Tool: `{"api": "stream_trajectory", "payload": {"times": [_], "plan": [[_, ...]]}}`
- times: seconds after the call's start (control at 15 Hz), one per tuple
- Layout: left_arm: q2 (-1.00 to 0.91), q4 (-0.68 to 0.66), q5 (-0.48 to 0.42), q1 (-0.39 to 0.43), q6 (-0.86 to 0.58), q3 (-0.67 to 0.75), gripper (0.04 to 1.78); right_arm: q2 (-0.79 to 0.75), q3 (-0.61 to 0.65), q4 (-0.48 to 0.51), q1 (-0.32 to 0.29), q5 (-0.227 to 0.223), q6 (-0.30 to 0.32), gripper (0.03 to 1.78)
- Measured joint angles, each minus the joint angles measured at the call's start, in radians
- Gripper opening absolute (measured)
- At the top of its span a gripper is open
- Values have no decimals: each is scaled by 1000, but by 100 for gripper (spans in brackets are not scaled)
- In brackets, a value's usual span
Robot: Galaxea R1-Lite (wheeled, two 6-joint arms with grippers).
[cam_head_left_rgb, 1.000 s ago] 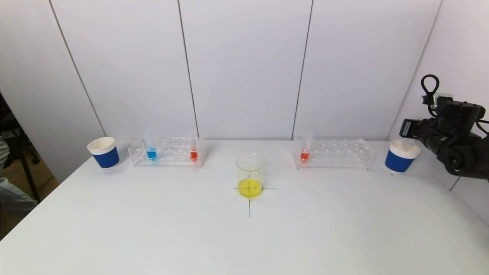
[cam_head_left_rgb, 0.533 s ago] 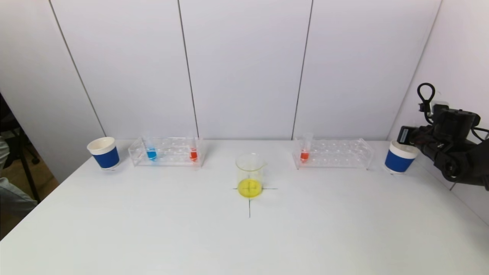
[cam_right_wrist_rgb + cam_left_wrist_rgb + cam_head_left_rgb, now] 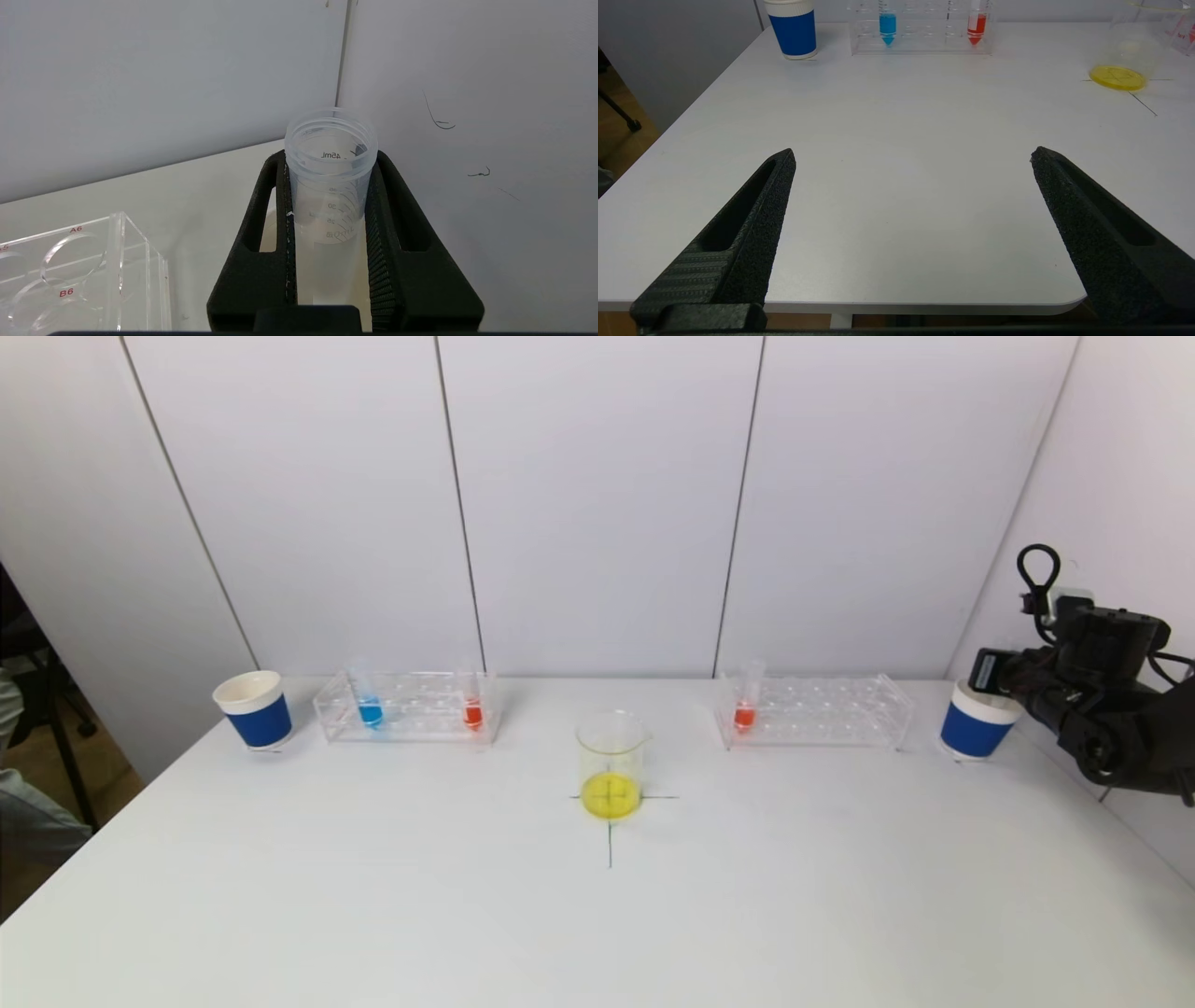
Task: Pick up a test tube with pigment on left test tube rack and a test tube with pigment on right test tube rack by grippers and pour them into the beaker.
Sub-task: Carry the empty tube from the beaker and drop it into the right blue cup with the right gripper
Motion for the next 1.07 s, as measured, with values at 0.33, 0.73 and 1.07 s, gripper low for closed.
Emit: {"api": "stream_trajectory", "payload": {"times": [0.33, 0.73, 1.07], "plan": [[0, 0, 0, 0, 0, 0, 176, 0, 3, 0, 0, 3, 1, 48], [0, 0, 0, 0, 0, 0, 176, -1, 9, -1, -6, 3, 1, 49], [0, 0, 0, 0, 0, 0, 176, -3, 12, -1, -13, 3, 1, 88]]}}
